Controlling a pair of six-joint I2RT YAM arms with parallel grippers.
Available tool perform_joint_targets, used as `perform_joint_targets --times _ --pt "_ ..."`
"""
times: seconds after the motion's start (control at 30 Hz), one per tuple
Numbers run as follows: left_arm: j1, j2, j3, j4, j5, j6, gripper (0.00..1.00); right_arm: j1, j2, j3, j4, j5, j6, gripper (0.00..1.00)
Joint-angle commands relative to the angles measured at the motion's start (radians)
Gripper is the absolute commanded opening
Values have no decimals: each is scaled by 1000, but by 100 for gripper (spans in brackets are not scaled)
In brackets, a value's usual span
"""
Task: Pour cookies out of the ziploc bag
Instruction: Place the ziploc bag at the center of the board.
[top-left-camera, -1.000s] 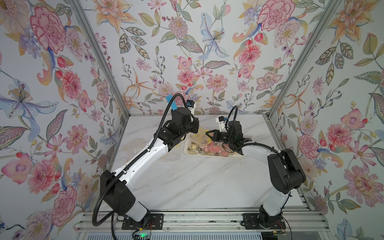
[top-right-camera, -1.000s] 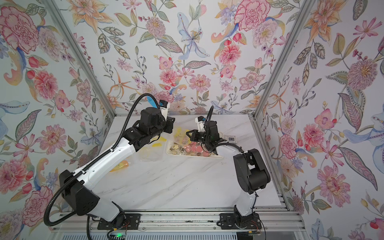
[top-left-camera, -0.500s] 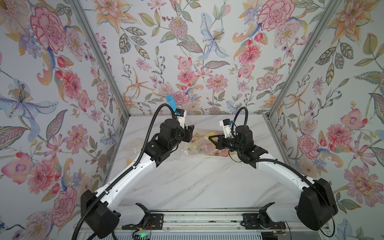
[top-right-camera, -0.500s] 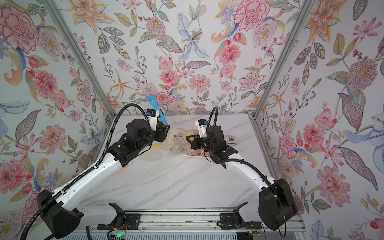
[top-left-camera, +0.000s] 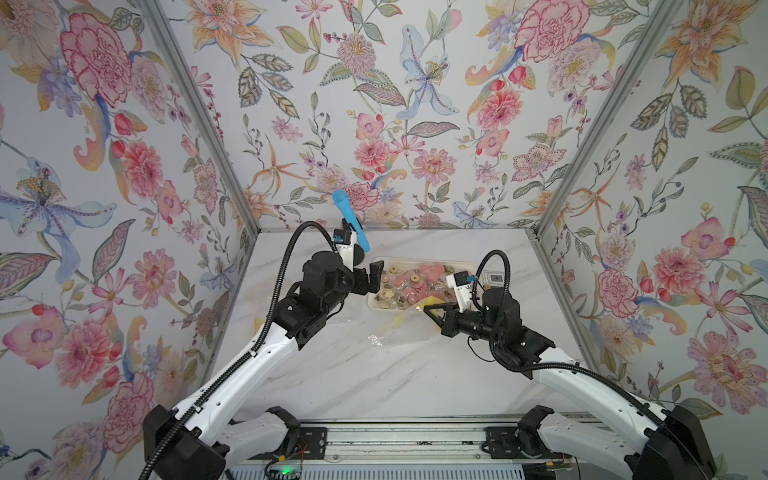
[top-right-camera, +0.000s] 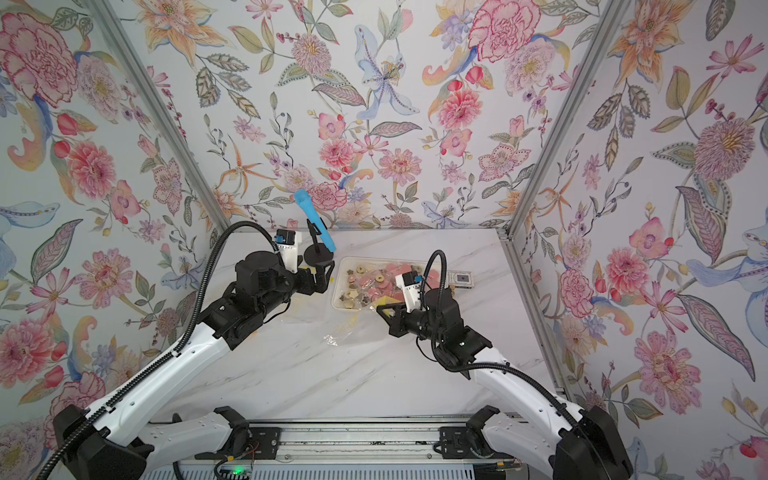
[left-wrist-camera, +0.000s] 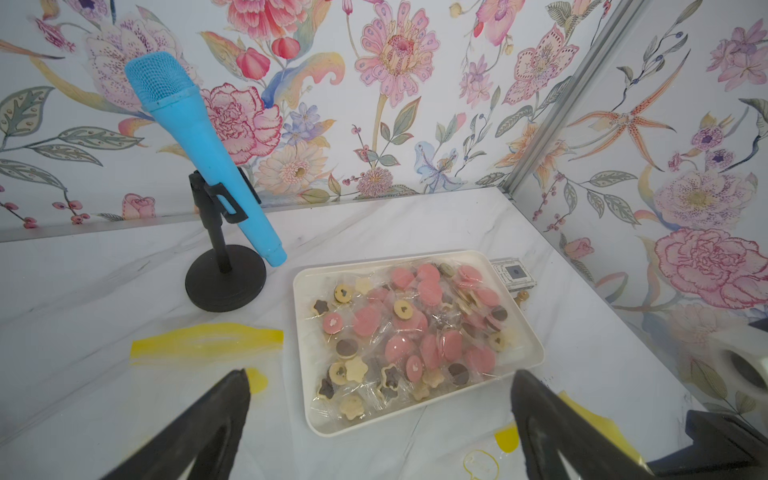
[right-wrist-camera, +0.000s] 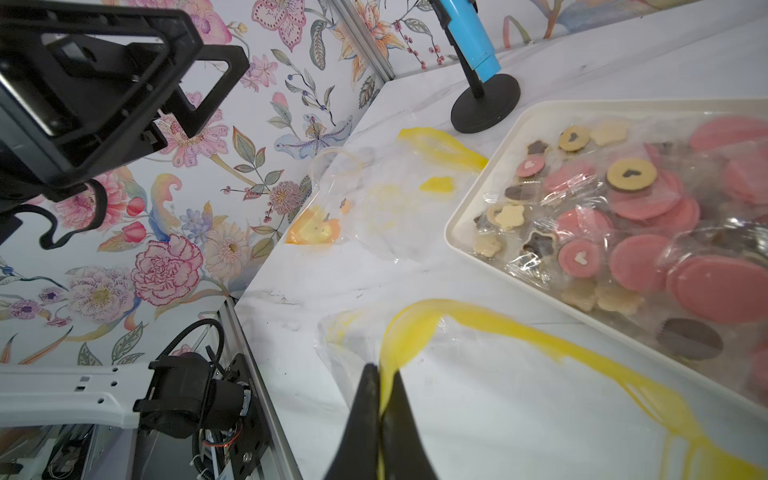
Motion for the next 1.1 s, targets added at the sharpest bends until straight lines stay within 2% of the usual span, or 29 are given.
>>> perform_joint_targets --times 0.0,0.3,0.4,0.57,0.83,0.97,1.03,1.07 --pt "39 -48 -59 61 122 -74 100 8 7 -9 84 34 -26 0" --pt "52 -94 -108 13 96 -63 100 58 61 -43 102 58 -121 0" --pt "62 -99 -115 11 96 -61 100 66 44 -51 48 85 -158 1" --pt "72 -98 -125 17 87 -54 100 102 5 -32 -117 201 -203 2" --pt "85 -78 -132 20 65 -37 100 112 -57 -60 -212 219 -170 22" --pt "98 -67 -130 18 66 -31 100 115 -93 -61 -279 245 -167 37" --pt "102 -63 -130 17 66 -26 100 115 -118 -64 -307 260 -165 47" --pt "105 -62 -130 17 64 -23 100 115 -134 -65 -320 273 -164 55"
